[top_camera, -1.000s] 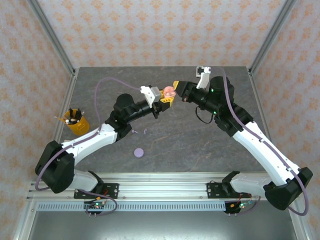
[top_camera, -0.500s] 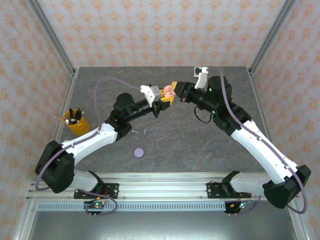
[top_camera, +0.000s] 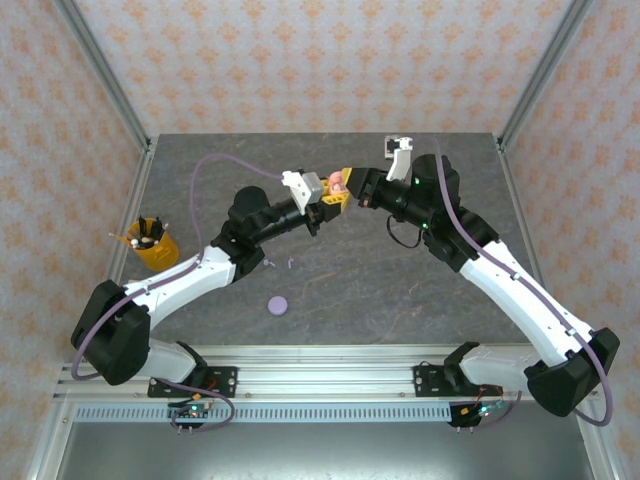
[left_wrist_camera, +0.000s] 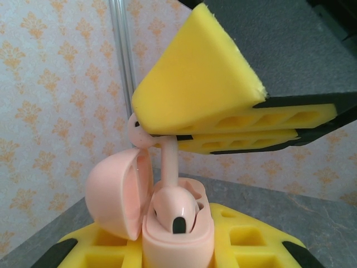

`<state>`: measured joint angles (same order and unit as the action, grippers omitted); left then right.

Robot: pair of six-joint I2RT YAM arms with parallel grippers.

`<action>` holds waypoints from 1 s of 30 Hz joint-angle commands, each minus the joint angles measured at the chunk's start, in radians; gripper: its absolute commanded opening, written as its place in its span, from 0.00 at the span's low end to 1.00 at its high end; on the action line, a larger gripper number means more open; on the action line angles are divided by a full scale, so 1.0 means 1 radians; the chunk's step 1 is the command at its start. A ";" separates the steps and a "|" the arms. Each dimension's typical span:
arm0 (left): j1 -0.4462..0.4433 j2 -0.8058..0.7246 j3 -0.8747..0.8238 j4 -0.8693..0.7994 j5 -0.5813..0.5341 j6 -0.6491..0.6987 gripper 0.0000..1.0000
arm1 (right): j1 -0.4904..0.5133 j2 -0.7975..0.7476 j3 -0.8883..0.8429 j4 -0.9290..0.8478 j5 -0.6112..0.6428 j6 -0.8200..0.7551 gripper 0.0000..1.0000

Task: Insert the wireless bluetooth earbuds into the charging case

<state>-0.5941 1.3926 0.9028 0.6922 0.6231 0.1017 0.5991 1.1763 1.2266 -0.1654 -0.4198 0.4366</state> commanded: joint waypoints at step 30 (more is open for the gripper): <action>-0.007 0.014 0.030 0.046 -0.002 -0.014 0.00 | -0.002 -0.043 -0.036 -0.030 0.036 -0.016 0.12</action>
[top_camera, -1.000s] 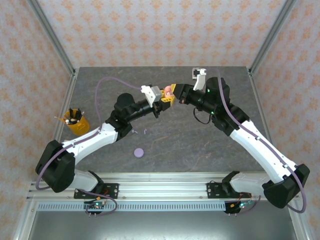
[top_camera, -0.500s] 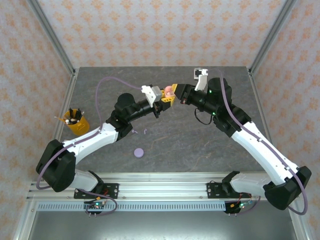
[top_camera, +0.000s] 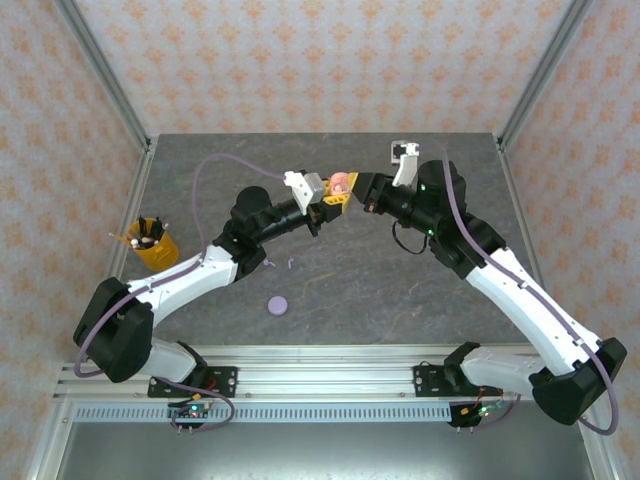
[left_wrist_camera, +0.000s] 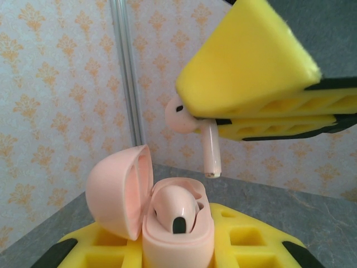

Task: Insert the wireless bluetooth earbuds into the charging case

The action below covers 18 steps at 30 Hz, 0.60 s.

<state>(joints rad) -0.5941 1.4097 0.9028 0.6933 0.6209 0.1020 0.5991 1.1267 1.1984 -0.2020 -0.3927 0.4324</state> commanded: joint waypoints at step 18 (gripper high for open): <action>-0.007 0.006 0.036 0.051 0.002 -0.015 0.00 | -0.002 0.041 -0.008 -0.006 -0.012 -0.012 0.10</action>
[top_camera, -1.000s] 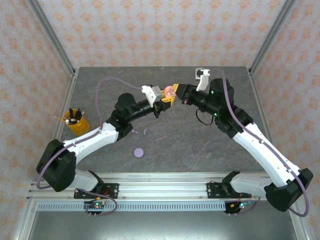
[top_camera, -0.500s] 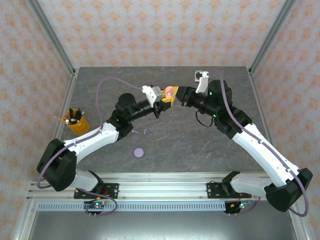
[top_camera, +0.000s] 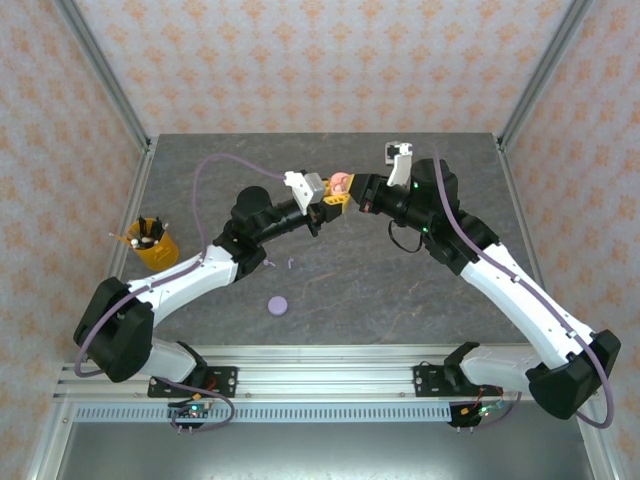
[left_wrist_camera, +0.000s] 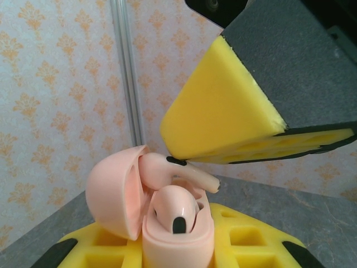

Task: Insert the wireless bluetooth earbuds into the charging case

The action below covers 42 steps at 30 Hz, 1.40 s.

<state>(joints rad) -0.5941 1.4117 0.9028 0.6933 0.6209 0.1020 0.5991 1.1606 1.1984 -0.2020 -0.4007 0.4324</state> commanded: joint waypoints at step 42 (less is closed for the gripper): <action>-0.009 0.006 0.028 0.035 -0.003 -0.010 0.00 | -0.003 0.088 0.069 -0.182 0.009 -0.083 0.17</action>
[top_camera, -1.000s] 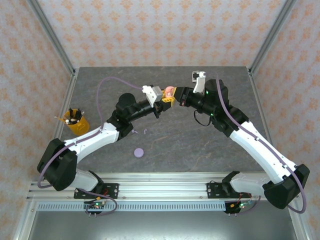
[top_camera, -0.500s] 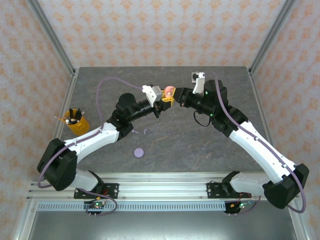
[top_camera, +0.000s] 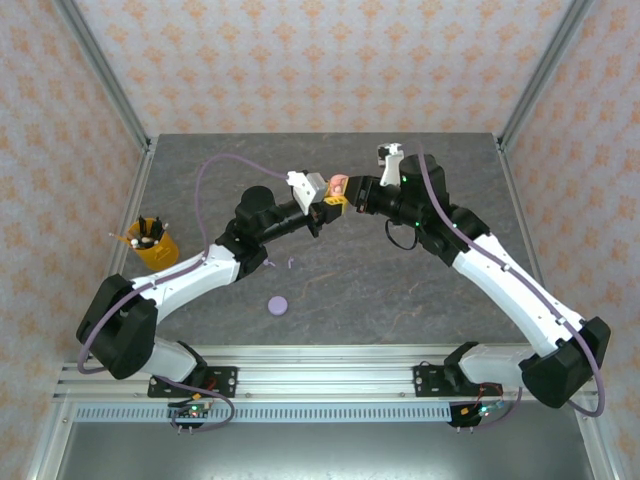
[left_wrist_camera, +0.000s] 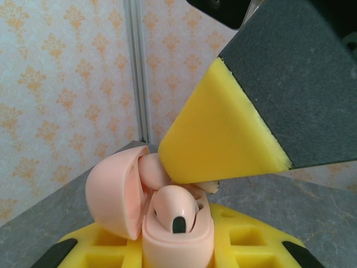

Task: Insert the wireless bluetooth earbuds into the charging case

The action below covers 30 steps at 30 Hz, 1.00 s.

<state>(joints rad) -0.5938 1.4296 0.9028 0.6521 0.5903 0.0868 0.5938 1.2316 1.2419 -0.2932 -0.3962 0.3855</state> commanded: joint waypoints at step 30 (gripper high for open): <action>-0.018 0.072 -0.136 0.199 0.090 -0.022 0.00 | 0.003 0.006 -0.240 -0.008 0.006 0.038 0.14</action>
<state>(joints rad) -0.6025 1.5078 0.7616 0.7074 0.6464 0.0761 0.5938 1.2091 1.0237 -0.2802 -0.3893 0.4152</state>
